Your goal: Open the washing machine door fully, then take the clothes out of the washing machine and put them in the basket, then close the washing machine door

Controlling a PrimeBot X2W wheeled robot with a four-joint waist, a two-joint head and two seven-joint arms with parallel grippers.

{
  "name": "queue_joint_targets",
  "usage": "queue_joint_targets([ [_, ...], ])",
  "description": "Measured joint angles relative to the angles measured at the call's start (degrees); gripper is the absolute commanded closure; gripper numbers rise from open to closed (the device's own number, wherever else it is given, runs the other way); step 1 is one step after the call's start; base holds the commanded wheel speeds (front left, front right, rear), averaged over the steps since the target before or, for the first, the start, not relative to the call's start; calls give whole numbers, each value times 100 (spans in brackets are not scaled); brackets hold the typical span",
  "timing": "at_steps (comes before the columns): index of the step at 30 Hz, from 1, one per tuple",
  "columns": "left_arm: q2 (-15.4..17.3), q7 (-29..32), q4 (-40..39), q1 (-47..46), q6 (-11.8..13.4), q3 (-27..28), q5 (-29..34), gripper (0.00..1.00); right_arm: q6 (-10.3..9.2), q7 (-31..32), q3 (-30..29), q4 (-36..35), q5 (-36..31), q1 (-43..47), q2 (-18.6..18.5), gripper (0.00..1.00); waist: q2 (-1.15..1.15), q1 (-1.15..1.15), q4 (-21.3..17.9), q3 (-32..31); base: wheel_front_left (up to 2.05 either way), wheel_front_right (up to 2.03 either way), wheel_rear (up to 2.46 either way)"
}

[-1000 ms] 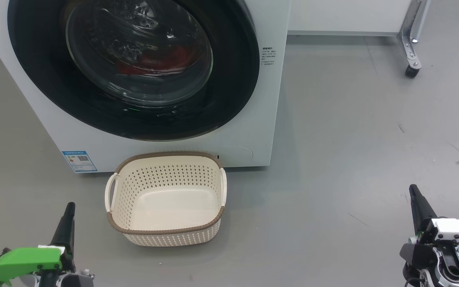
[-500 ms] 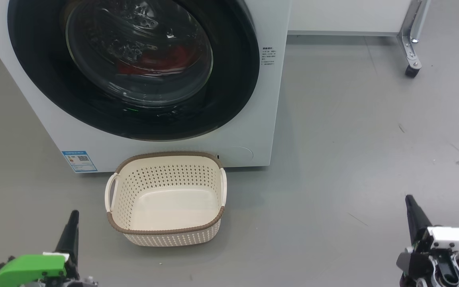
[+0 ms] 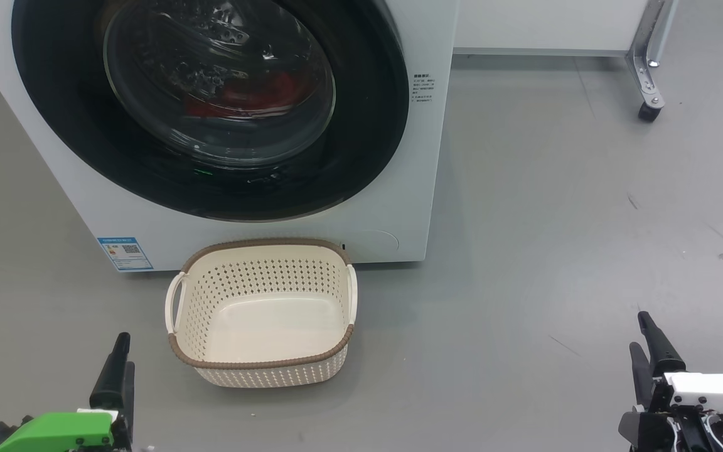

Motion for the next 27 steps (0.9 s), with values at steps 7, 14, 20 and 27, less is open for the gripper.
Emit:
queue_joint_targets([
  [7, 3, -101, -80, -38, 0, -32, 105, 0, 0, -127, 48, -21, -164, -55, -8, 0, 0, 0, 2, 4, 0, 0, 0],
  [14, 116, -328, -226, -139, -1, -179, 505, 0, 0, -334, 194, -49, -600, -137, -144, 0, 0, 0, 3, 11, 0, 0, 0],
  [20, 248, -474, -322, -188, -1, -297, 877, 0, 0, -458, 335, -59, -1060, -198, -292, 0, 0, 0, 3, 17, 0, 0, 0],
  [27, 454, -665, -365, -242, -1, -531, 1597, 0, -1, -623, 589, -60, -1926, -276, -527, 0, 0, 0, 4, 17, 0, 0, 0],
])
